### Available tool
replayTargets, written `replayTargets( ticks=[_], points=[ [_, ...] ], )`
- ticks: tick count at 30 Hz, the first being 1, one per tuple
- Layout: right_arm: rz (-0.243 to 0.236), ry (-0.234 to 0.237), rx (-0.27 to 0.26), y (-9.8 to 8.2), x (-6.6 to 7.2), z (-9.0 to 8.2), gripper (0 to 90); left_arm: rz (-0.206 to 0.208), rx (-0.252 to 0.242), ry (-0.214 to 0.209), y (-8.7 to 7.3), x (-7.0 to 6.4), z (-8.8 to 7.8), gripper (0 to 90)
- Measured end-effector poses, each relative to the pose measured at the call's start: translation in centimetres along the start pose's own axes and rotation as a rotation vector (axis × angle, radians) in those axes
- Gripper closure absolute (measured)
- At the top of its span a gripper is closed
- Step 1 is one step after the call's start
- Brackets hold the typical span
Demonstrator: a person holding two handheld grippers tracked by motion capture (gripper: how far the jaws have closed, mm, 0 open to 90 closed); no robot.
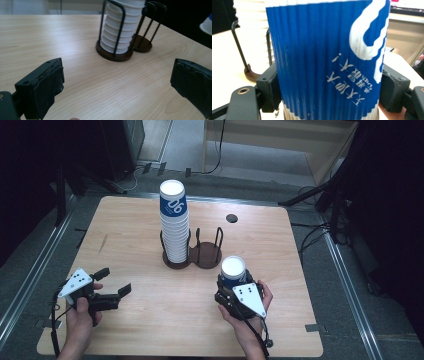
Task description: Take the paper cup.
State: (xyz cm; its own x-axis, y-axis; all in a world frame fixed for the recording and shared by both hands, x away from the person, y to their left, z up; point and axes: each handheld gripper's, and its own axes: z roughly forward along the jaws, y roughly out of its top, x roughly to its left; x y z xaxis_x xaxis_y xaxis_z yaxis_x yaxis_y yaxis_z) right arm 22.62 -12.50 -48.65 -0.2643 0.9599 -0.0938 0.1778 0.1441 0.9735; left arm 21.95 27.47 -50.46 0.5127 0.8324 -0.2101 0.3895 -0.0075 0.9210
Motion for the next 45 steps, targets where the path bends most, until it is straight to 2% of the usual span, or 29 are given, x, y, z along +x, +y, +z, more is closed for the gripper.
replayTargets(
  ticks=[2,5,6,7,8,9,10,11,12,16,18,19,24,27,30,31,32,33,37,40,42,43,45],
  points=[
    [-0.041,-0.007,0.005,-0.3,0.7,0.0,20.5,-0.004,0.007,-0.026,0.1,-0.3,0.2,0.0],
    [-0.061,-0.010,0.010,-0.6,1.2,0.0,20.5,0.006,0.028,-0.047,0.1,-0.8,0.7,0.0],
    [-0.095,-0.020,0.020,-0.9,1.7,0.1,20.5,0.006,0.033,-0.057,0.1,-0.9,0.8,0.0],
    [-0.095,-0.020,0.020,-0.9,1.7,0.1,20.5,0.015,0.034,-0.063,0.2,-1.1,0.8,0.0],
    [-0.125,-0.024,0.029,-1.2,2.2,0.2,20.4,0.024,0.036,-0.066,0.2,-1.4,0.8,0.0],
    [-0.125,-0.024,0.029,-1.2,2.2,0.2,20.4,0.029,0.035,-0.066,0.3,-1.6,0.8,0.0],
    [-0.161,-0.027,0.035,-1.5,2.9,0.3,20.4,0.040,0.033,-0.071,0.5,-1.9,0.9,0.0],
    [-0.161,-0.027,0.035,-1.5,2.9,0.3,20.4,0.040,0.033,-0.071,0.5,-1.9,0.9,0.0],
    [-0.191,-0.026,0.039,-1.7,3.4,0.3,20.4,0.038,0.033,-0.087,0.7,-2.2,0.9,0.0],
    [-0.227,-0.018,0.040,-2.1,4.5,0.4,20.3,0.055,0.048,-0.083,0.7,-2.6,1.2,0.0],
    [-0.270,-0.010,0.037,-2.4,5.3,0.5,20.3,0.058,0.054,-0.095,0.7,-2.8,1.3,0.0],
    [-0.270,-0.010,0.037,-2.4,5.3,0.5,20.3,0.054,0.054,-0.102,0.7,-3.0,1.4,0.0],
    [-0.344,-0.015,0.036,-2.9,6.1,0.6,20.2,0.067,0.057,-0.128,0.9,-3.5,1.5,0.0],
    [-0.376,-0.021,0.035,-3.2,6.5,0.6,20.2,0.046,0.055,-0.160,1.1,-3.9,1.6,0.0],
    [-0.418,-0.025,0.031,-3.5,7.0,0.7,20.2,0.060,0.052,-0.176,1.6,-4.5,1.5,0.0],
    [-0.418,-0.025,0.031,-3.5,7.0,0.7,20.2,0.062,0.050,-0.182,1.7,-4.8,1.5,0.0],
    [-0.447,-0.026,0.027,-3.6,7.3,0.7,20.2,0.068,0.051,-0.186,1.8,-5.0,1.5,0.0],
    [-0.447,-0.026,0.027,-3.6,7.3,0.7,20.2,0.070,0.050,-0.194,1.8,-5.2,1.6,0.0],
    [-0.482,-0.023,0.026,-4.0,7.9,0.7,20.2,0.080,0.071,-0.213,1.7,-5.8,2.0,0.0],
    [-0.528,-0.017,0.019,-4.2,8.4,0.7,20.1,0.083,0.091,-0.227,1.6,-6.1,2.3,0.0],
    [-0.554,0.014,0.007,-4.3,8.9,0.6,20.1,0.082,0.108,-0.241,1.5,-6.5,2.6,0.0],
    [-0.554,0.014,0.007,-4.3,8.9,0.6,20.1,0.082,0.108,-0.241,1.5,-6.5,2.6,0.0],
    [-0.589,0.013,0.001,-4.4,9.3,0.5,20.1,0.091,0.114,-0.246,1.5,-6.7,2.7,0.0]
  ],
)
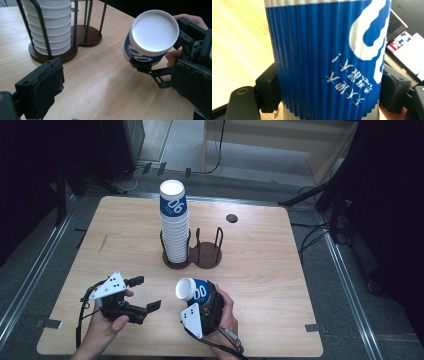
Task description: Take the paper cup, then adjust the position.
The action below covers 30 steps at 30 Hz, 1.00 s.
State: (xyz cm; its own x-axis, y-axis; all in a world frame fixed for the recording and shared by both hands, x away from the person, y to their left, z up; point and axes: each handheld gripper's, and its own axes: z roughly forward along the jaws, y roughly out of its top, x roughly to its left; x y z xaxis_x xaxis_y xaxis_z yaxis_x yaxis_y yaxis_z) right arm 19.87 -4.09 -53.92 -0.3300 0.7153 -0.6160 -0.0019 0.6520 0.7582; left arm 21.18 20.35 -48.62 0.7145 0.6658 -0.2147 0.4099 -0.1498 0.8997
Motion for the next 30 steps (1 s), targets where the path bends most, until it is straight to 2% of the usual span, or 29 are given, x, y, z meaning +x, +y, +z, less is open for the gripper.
replayTargets(
  ticks=[3,6,10,15,20,30],
  points=[
    [-0.025,0.005,-0.011,0.2,0.4,-0.1,20.0,0.000,0.004,-0.004,0.0,-0.2,0.2,1.3],
    [-0.032,0.003,-0.014,0.3,0.6,-0.1,20.0,0.005,0.009,-0.010,0.0,-0.4,0.3,1.8],
    [-0.036,0.023,-0.027,0.6,0.7,-0.3,20.0,0.011,0.021,-0.025,-0.1,-0.6,0.6,1.8],
    [-0.064,0.028,-0.043,0.9,1.1,-0.3,20.0,0.020,0.029,-0.045,-0.1,-0.9,0.8,1.9],
    [-0.085,0.042,-0.056,1.1,1.6,-0.3,19.9,0.039,0.041,-0.060,-0.1,-1.2,1.0,2.3],
    [-0.135,0.088,-0.089,1.4,2.6,-1.0,19.9,0.086,0.095,-0.084,-0.2,-2.2,2.1,6.3]
  ],
)
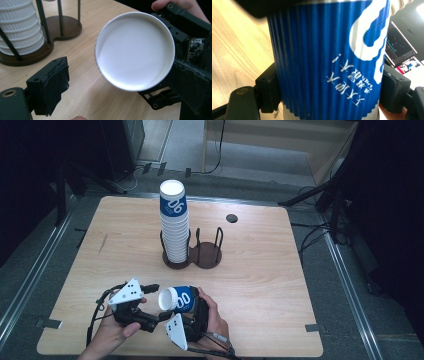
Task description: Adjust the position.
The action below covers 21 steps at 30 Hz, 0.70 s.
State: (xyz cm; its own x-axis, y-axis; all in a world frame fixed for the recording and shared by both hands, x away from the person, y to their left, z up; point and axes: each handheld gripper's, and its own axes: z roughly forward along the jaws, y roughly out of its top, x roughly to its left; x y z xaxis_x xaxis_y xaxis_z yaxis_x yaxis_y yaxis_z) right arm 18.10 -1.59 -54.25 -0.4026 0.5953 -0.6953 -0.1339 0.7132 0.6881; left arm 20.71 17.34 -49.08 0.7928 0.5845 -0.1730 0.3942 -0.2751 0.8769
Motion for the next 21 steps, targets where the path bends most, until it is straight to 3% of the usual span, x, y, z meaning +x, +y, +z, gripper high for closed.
replayTargets(
  ticks=[5,10,12,13,15,21],
  points=[
    [-0.014,0.019,-0.015,0.3,0.4,-0.1,20.0,0.024,0.015,0.005,0.0,-0.3,0.2,11.7],
    [-0.039,0.054,-0.041,0.4,0.8,-0.4,19.8,0.033,0.033,-0.016,-0.1,-0.4,0.3,14.8],
    [-0.040,0.057,-0.037,0.4,1.0,-0.4,19.7,0.046,0.035,-0.016,-0.1,-0.6,0.3,18.8],
    [-0.048,0.057,-0.035,0.3,1.0,-0.4,19.4,0.066,0.030,-0.022,-0.2,-0.8,0.3,25.3],
    [-0.051,0.058,-0.034,0.3,1.0,-0.3,19.2,0.072,0.039,-0.023,-0.2,-0.8,0.4,25.5],
    [-0.057,0.089,-0.034,0.1,1.1,-0.3,18.2,0.019,0.069,-0.064,-0.3,-0.1,0.4,26.2]
  ],
)
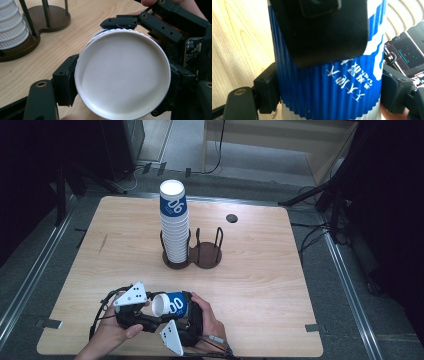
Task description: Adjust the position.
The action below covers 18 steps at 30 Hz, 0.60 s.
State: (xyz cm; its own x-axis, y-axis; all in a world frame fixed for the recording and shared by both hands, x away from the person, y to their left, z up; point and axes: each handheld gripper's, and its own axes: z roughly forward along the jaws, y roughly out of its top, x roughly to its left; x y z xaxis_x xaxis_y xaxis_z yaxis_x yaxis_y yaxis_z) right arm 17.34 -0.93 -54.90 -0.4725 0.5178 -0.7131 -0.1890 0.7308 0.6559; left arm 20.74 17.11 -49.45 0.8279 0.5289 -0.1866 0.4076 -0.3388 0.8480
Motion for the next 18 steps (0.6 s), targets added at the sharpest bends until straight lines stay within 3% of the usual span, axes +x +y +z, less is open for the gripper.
replayTargets(
  ticks=[4,7,10,13,15,18],
  points=[
    [-0.003,-0.001,-0.007,0.0,-0.1,0.0,16.8,0.009,0.003,-0.003,0.1,0.0,-0.2,26.8],
    [0.024,0.004,-0.014,0.1,-0.3,-0.1,15.0,-0.018,-0.018,0.004,0.1,0.0,-0.4,27.0],
    [0.057,0.012,-0.011,0.2,-0.7,-0.2,12.2,-0.032,-0.018,0.041,0.1,-0.1,-0.5,27.0],
    [0.060,0.021,-0.014,0.1,-0.8,-0.4,10.0,-0.008,-0.009,0.132,0.2,-0.5,-0.5,27.1],
    [0.066,0.027,-0.018,0.2,-0.9,-0.5,6.4,-0.005,-0.005,0.121,0.1,-0.4,-0.6,27.4],
    [0.069,0.015,-0.029,0.3,-1.1,-0.7,5.7,-0.038,-0.047,0.133,0.0,0.0,-0.9,28.0]
  ],
)
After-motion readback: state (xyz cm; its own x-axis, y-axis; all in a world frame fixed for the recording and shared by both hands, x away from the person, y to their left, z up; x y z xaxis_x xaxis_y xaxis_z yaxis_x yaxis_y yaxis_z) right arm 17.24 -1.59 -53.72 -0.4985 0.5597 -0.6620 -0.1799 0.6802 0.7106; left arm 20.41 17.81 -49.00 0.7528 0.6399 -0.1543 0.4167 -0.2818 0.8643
